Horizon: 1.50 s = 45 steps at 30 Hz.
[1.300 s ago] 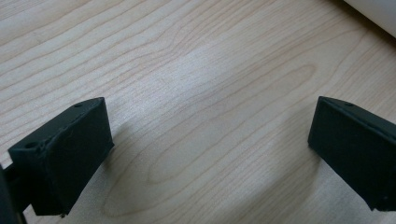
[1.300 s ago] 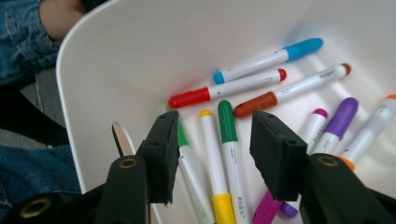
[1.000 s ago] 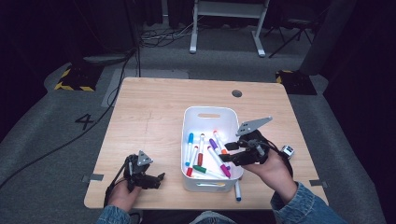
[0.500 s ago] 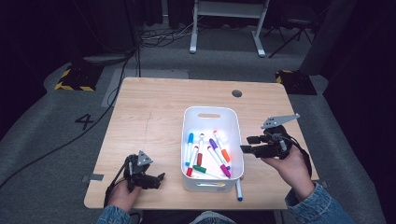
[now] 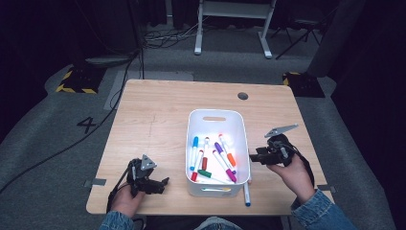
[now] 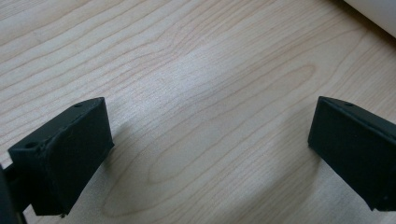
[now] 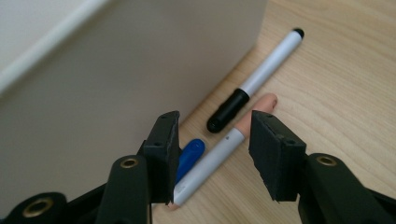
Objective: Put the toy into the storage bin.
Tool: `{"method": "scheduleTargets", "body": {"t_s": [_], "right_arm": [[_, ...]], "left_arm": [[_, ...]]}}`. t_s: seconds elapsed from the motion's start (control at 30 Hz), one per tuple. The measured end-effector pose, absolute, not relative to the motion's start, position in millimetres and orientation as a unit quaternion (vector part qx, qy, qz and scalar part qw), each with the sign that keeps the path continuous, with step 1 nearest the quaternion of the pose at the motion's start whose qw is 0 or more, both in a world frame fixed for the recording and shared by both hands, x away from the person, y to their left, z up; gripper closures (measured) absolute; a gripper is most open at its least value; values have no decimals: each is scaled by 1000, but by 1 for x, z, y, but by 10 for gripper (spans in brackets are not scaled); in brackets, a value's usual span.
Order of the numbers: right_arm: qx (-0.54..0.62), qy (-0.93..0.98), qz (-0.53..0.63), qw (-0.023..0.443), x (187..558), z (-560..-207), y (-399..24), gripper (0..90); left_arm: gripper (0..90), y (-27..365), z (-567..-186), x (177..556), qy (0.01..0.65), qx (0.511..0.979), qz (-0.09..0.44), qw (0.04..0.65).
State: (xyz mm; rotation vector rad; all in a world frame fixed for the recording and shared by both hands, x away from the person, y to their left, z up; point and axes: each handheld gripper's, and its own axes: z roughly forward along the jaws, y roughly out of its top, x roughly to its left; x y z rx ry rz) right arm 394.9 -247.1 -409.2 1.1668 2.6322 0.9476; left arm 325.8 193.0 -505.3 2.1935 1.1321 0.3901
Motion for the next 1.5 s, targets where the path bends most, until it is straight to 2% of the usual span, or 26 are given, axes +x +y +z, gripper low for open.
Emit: {"method": "scheduleTargets", "body": {"t_s": [0.23,0.53,0.7,0.93,1.5], "right_arm": [[398,871,283,44,406,-442,-250,544],[407,873,266,36,415,-462,-246,552],[410,875,254,38,416,-467,-248,592],[420,878,221,60,415,-470,-253,765],[431,868,241,56,415,-462,-259,771]], "left_arm": [[0,193,-505,326,430,833,148,316],[0,193,-505,326,430,833,148,316],[0,193,-505,326,430,833,148,316],[0,193,-505,326,430,833,148,316],[0,193,-505,326,430,833,148,316]]}}
